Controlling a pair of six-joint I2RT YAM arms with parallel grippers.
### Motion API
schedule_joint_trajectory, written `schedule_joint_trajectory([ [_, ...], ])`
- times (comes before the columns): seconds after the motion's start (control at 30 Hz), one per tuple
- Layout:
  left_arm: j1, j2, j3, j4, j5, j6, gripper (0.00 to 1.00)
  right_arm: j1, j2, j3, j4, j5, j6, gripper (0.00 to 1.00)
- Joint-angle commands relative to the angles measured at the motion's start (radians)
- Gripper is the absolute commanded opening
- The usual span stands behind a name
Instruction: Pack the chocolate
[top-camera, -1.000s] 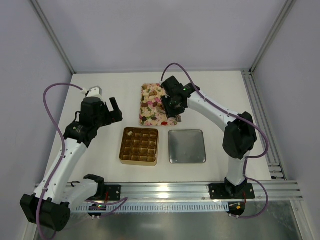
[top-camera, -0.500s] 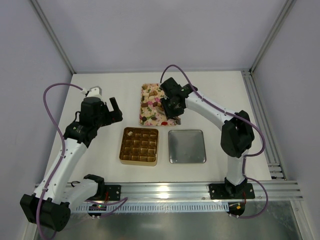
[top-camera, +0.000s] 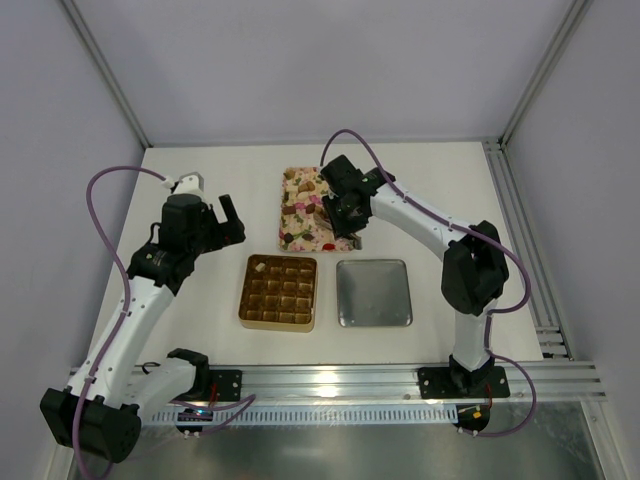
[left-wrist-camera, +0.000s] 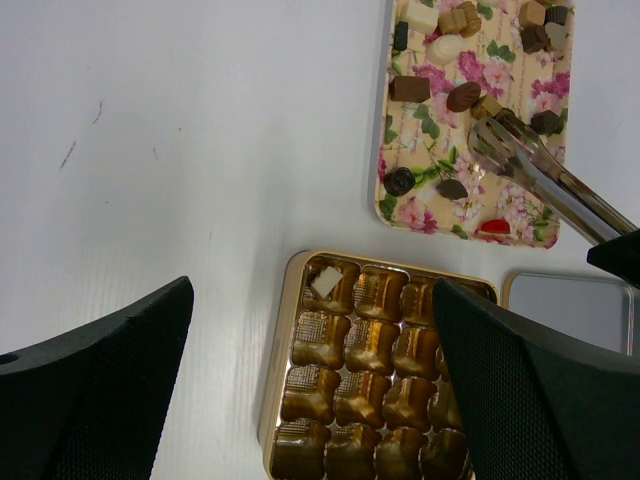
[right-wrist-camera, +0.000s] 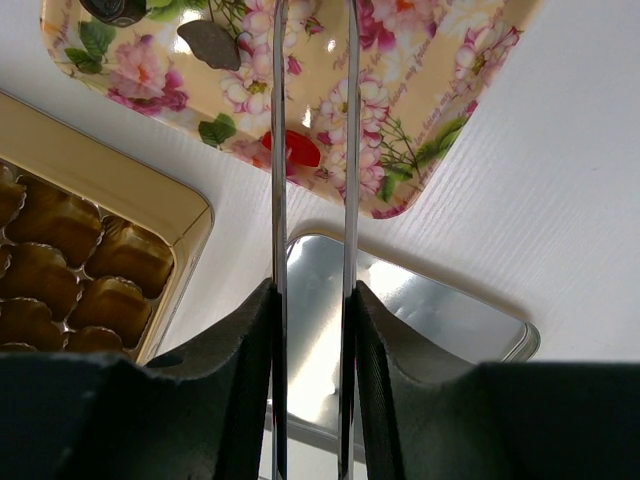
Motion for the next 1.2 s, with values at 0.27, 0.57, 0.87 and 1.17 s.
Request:
schedule_joint_trajectory([
  [0.27, 0.001, -0.016, 0.003, 0.01, -0.009, 0.0, 1.0, 0.005, -0.106, 0.038, -0.006, 0.032, 0.003, 0.34],
  [0.57, 0.001, -0.016, 0.003, 0.01, -0.01, 0.002, 1.0, 0.005, -0.133, 0.028, 0.002, 0.024, 0.013, 0.34],
  [0.87, 0.001, -0.018, 0.0, 0.01, -0.011, 0.002, 1.0, 0.005, -0.138, -0.002, 0.005, 0.013, 0.012, 0.34],
  [1.17, 0.001, -0.016, 0.0, 0.01, -0.01, 0.002, 1.0, 0.005, -0.164, -0.015, 0.005, 0.007, 0.016, 0.33],
])
